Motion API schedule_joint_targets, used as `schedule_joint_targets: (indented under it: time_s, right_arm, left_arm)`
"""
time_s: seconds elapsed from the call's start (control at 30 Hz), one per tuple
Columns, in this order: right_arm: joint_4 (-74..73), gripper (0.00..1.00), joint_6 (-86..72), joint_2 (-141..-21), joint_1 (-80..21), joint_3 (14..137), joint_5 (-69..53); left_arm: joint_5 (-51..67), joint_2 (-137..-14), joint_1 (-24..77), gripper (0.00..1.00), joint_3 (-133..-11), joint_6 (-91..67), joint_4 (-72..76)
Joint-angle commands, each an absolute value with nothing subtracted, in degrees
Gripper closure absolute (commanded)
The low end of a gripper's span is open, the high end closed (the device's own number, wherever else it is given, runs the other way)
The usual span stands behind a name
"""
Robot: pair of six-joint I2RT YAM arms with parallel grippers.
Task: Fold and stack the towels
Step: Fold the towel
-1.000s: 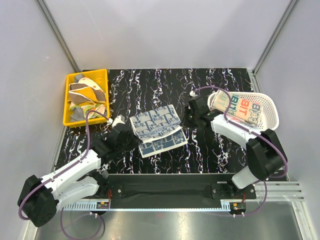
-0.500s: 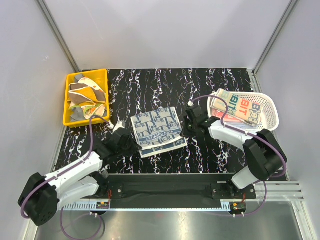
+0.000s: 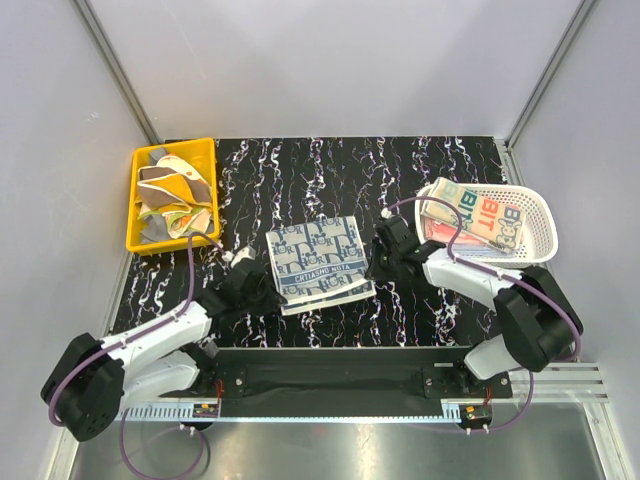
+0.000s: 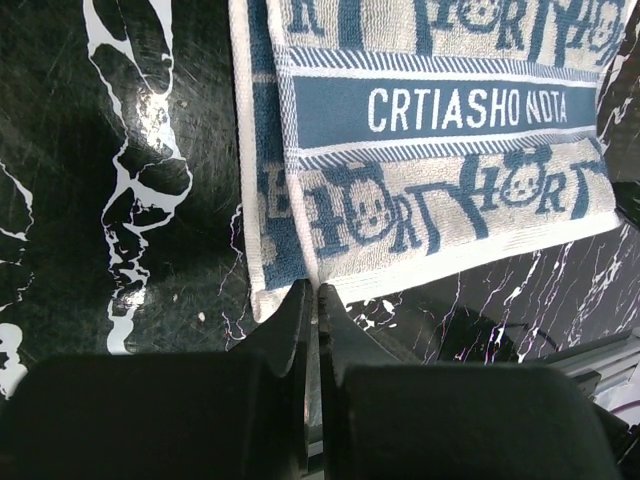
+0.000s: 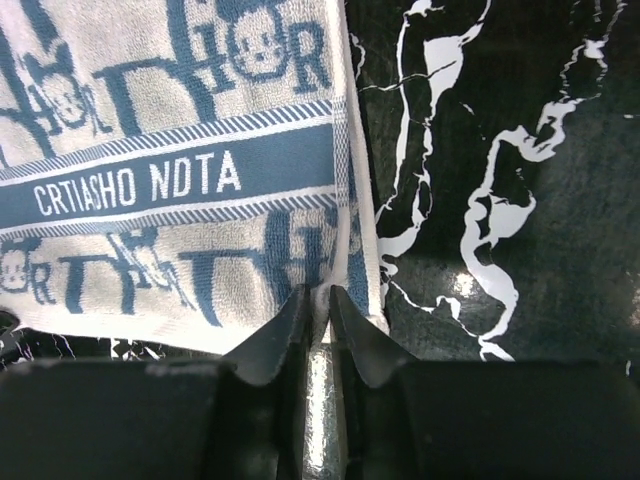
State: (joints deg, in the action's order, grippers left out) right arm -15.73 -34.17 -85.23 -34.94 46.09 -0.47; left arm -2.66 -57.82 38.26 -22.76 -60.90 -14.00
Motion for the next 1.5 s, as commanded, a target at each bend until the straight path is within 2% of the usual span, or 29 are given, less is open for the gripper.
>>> schedule_joint_targets:
  time_s: [0.0, 0.07, 0.33, 0.63, 0.73, 0.9, 1.03, 1.1, 1.47]
  right_arm:
    - [-15.0, 0.80, -34.5, -81.4, -35.5, 45.0, 2.4]
    - [-15.0, 0.73, -34.6, -79.6, -35.6, 43.5, 2.4]
    - [-15.0, 0.71, -35.8, -74.9, -35.7, 39.4, 2.6]
    - [-13.3, 0.70, -34.5, -76.9, -35.7, 40.3, 2.1]
    - [-13.7, 0.70, -32.7, -79.4, -35.7, 42.4, 4.4]
    - [-13.0, 0.69, -28.7, -85.4, -35.7, 51.7, 5.3]
    - [-12.0, 0.71, -23.8, -94.6, -35.6, 60.6, 1.8]
    - [-13.3, 0.73, -22.2, -100.4, -35.5, 69.6, 1.3]
    - [-15.8, 0.76, -18.5, -122.1, -34.4, 91.6, -2.0]
  left_arm:
    - [-1.7, -59.1, 38.4, 1.00, -22.1, -60.5, -11.6]
    - [-1.5, -59.4, 38.5, 1.00, -21.6, -60.3, -11.7]
    - [-1.0, -59.9, 38.4, 1.00, -20.8, -59.5, -11.4]
    - [-0.4, -58.9, 38.4, 0.75, -23.9, -56.8, -15.5]
    - [-3.0, -57.2, 38.4, 0.73, -27.3, -55.4, -20.6]
    - [-8.0, -55.5, 36.7, 0.69, -33.1, -54.0, -24.6]
    - [-7.3, -64.8, 31.0, 0.71, -40.4, -49.4, -21.3]
    - [-8.7, -71.0, 28.7, 0.72, -46.8, -46.9, -19.8]
    - [-4.5, -93.8, 21.2, 0.79, -60.1, -41.0, -13.5]
